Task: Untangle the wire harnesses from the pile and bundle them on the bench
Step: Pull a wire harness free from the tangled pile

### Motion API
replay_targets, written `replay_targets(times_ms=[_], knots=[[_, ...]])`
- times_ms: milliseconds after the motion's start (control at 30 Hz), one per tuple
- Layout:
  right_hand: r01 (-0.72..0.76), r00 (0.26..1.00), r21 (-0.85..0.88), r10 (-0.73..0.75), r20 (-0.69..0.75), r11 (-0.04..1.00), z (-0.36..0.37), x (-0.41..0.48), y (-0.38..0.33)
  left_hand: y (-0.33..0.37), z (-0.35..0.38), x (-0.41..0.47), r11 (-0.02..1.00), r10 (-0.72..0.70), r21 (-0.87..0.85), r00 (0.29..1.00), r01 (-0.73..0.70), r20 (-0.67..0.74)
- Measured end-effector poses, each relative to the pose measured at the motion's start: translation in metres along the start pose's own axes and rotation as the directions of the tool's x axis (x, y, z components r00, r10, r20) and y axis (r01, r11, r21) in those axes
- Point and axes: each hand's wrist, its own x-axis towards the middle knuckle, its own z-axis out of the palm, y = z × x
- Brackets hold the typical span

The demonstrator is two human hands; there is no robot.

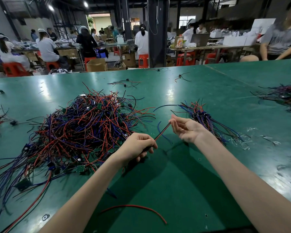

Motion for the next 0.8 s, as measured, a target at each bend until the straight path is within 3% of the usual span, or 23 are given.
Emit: replay_targets(times_ms=[133,267,400,467,533,600,700,767,800], knots=[[-0.138,0.989,0.057,0.134,0.058,0.989,-0.003,-0.001,-0.005,-0.001,-0.001,0.000,1.000,0.005,0.013,1.000,-0.005,-0.003],[-0.126,0.992,0.024,0.125,0.014,0.992,-0.002,0.000,-0.005,0.000,-0.001,0.000,1.000,-0.007,-0.028,1.000,0.008,0.007],[0.012,1.000,0.002,-0.012,-0.027,1.000,0.003,-0.003,0.000,0.000,-0.003,0.001,0.997,-0.027,-0.066,0.999,0.028,0.021],[0.239,0.968,-0.168,-0.249,-0.040,0.956,0.004,0.001,0.004,0.000,-0.004,0.001,0.996,-0.034,-0.077,0.999,0.036,0.024],[0.511,0.833,-0.456,-0.551,0.053,0.729,0.002,0.006,0.010,0.000,-0.004,0.001,0.996,-0.039,-0.085,0.999,0.041,0.025],[0.639,0.642,-0.698,-0.724,0.252,0.324,-0.003,0.009,0.016,0.001,-0.005,0.001,0.994,-0.038,-0.102,0.999,0.041,0.029],[0.602,0.418,-0.762,-0.718,0.557,-0.240,-0.011,0.013,0.019,0.003,-0.007,0.000,0.993,-0.036,-0.113,0.998,0.040,0.042],[0.554,0.300,-0.667,-0.629,0.717,-0.497,-0.013,0.014,0.020,0.004,-0.008,-0.001,0.993,-0.040,-0.106,0.997,0.047,0.067],[0.538,0.251,-0.619,-0.592,0.766,-0.572,-0.013,0.014,0.021,0.004,-0.008,-0.001,0.993,-0.043,-0.102,0.996,0.052,0.083]])
